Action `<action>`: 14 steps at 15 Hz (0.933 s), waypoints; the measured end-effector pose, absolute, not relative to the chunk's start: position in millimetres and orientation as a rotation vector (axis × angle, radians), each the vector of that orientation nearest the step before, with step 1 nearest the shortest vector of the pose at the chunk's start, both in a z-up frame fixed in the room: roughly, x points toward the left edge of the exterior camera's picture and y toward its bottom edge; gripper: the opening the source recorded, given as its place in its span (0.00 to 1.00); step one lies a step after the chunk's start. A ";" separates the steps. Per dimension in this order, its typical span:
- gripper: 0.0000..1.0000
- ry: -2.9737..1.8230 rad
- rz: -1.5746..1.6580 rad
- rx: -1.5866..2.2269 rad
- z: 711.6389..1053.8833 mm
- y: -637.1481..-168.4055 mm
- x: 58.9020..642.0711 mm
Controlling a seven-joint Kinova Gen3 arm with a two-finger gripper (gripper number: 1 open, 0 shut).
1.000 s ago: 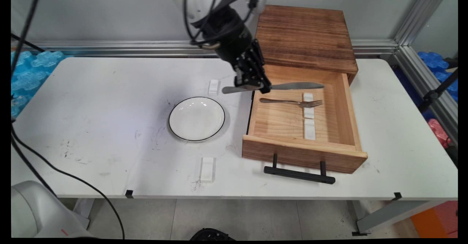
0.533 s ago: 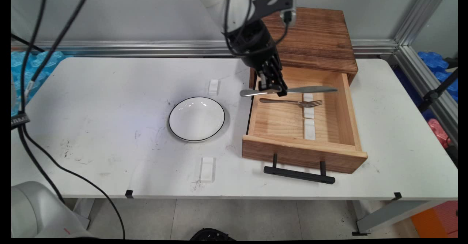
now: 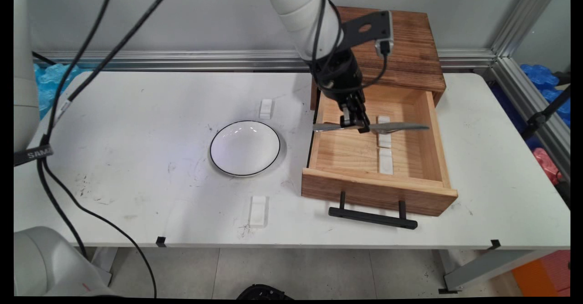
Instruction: Place the picked object into the drawer
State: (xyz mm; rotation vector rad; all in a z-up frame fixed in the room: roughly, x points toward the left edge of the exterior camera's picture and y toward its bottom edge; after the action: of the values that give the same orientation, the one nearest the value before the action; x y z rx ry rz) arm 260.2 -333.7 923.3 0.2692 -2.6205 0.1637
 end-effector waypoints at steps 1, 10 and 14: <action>0.00 -2.626 0.160 0.266 918.8 -335.8 256.1; 0.00 -2.660 0.141 0.257 884.9 -351.5 227.6; 0.00 -2.664 0.138 0.257 876.2 -356.6 217.9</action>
State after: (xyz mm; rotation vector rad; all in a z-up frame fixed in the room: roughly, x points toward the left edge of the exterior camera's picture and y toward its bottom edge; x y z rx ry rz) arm 217.9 -356.6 876.2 0.2575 -2.6645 0.1384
